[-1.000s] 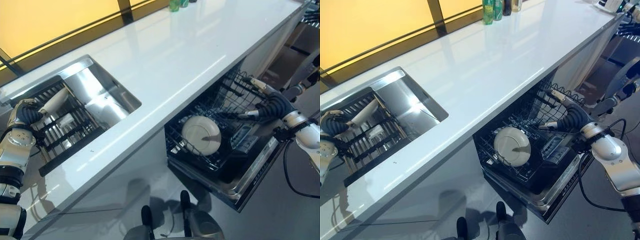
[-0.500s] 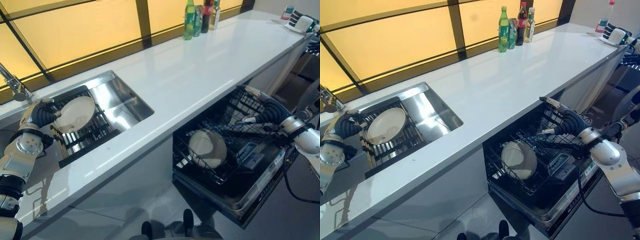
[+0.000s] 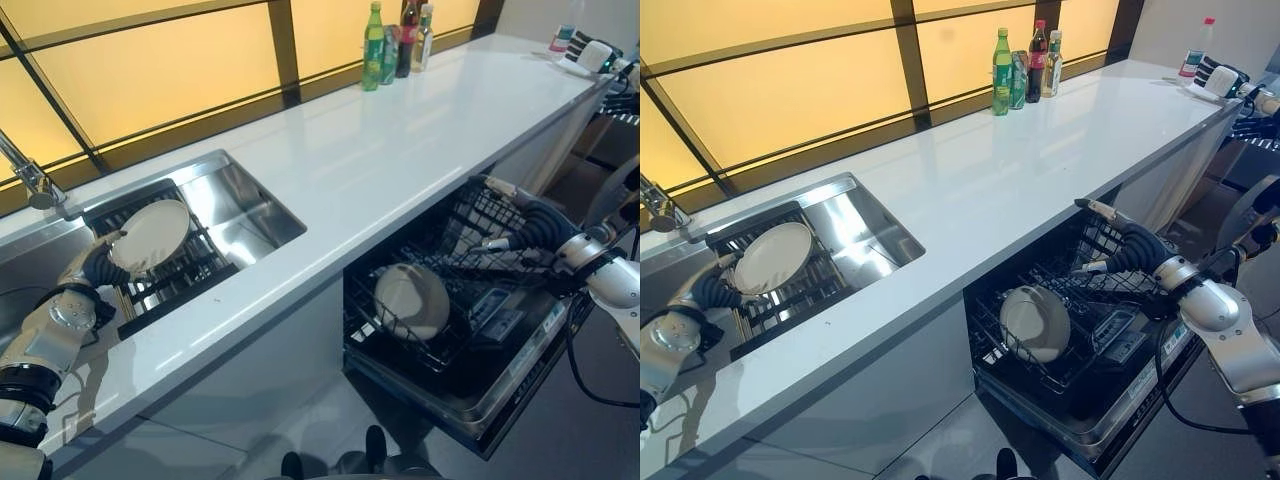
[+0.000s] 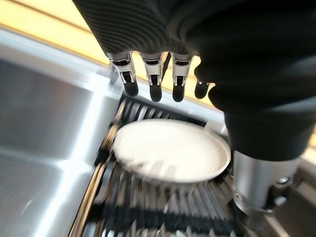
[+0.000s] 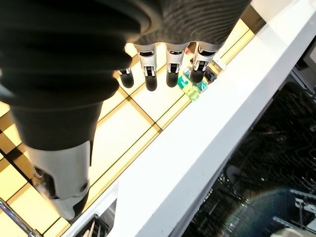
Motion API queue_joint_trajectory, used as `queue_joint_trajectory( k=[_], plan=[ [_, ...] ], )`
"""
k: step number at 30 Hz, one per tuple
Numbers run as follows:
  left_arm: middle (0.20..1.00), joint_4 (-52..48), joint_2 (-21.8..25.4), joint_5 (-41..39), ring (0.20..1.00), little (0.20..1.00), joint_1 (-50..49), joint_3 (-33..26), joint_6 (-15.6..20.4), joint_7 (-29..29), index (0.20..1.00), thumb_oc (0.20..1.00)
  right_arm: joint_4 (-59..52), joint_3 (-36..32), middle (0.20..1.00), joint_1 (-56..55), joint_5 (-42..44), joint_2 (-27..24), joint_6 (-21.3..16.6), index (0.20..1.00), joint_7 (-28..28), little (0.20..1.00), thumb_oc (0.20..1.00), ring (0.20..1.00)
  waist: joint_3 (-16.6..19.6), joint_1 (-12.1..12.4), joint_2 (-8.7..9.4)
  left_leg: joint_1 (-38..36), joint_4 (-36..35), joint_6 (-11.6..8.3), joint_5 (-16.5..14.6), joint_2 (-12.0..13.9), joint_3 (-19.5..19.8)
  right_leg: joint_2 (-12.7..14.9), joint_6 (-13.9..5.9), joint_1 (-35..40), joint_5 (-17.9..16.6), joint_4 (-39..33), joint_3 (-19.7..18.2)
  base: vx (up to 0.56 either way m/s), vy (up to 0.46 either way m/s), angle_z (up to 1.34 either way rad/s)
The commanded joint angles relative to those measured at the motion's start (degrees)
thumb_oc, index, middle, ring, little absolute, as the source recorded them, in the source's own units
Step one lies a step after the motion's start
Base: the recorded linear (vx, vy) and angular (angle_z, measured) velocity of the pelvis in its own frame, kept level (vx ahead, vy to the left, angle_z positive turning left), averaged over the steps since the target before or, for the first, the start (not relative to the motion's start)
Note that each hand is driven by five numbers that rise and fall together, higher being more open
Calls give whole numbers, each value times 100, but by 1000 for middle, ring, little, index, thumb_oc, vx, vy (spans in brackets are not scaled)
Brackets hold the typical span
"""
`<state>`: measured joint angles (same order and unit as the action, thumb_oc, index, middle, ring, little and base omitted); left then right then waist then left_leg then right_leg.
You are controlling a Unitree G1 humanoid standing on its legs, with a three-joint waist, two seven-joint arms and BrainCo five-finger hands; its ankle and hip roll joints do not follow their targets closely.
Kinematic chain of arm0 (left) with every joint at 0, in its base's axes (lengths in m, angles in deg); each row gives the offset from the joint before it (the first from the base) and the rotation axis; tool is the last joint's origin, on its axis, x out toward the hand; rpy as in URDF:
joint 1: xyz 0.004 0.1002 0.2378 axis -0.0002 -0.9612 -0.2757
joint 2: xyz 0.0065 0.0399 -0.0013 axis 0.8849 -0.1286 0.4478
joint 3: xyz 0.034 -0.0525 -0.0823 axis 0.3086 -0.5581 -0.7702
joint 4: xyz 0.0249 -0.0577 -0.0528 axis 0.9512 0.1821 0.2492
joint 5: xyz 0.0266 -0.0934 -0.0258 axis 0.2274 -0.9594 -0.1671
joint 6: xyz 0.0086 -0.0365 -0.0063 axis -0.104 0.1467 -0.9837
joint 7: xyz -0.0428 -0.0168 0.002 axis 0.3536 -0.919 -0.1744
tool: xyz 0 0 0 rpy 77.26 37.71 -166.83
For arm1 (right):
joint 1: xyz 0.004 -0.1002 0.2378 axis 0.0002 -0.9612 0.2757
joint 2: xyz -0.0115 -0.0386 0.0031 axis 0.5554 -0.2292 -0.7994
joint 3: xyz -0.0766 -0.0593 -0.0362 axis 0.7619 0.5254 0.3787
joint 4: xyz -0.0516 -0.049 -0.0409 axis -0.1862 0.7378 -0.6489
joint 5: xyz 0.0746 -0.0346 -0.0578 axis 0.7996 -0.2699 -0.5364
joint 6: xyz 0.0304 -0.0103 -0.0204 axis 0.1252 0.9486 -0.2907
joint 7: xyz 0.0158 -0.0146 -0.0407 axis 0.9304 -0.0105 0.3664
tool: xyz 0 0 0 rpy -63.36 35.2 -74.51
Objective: Pick up plates and place into dishwasher.
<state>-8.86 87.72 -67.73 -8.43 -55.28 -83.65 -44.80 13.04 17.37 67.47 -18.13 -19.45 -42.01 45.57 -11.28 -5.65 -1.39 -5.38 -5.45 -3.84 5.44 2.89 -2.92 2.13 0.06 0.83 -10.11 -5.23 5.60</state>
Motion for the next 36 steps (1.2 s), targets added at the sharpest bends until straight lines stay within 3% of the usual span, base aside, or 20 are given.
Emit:
queue_joint_trajectory(
  k=[1,11,23,30,36],
  plan=[
    [1000,331,44,269,1000,1000,647,120,6,-125,1000,1000,-76,174,1000,409,124,-20,-118,1000,-78,1000,1000,1000,-128,-57,188,-15,45,271,-369,-347,-143,85,-585,312,481,23,-68,11,39,-2],
    [1000,793,48,476,1000,1000,1568,673,-119,-461,1000,1000,284,703,1000,1001,72,-98,-78,1000,-262,1000,1000,1000,-524,-96,324,274,45,280,-281,-317,-174,98,-628,-6,363,36,-169,-42,35,-2],
    [1000,1264,463,887,1000,1000,2888,1431,-381,-1295,1000,1000,697,1167,1000,1619,221,-397,-206,1000,-583,1000,1000,1000,-1116,-123,547,759,45,258,-146,-268,-246,98,-692,-557,184,97,-227,-69,24,-2],
    [1000,1370,512,760,1000,1000,3125,1459,-687,-1516,1000,1000,771,1291,1000,1821,194,-431,-241,1000,-684,1000,1000,1000,-1279,-124,588,894,45,249,-120,-298,-220,113,-707,-720,136,129,-195,-26,15,-1],
    [1000,1383,647,682,1000,1000,3141,1328,-1019,-1611,1000,1000,707,1130,1000,1752,91,-429,-221,1000,-615,1000,1000,1000,-1281,-114,514,902,45,244,-130,-355,-176,160,-702,-753,159,164,-106,-6,12,0]
  ],
)
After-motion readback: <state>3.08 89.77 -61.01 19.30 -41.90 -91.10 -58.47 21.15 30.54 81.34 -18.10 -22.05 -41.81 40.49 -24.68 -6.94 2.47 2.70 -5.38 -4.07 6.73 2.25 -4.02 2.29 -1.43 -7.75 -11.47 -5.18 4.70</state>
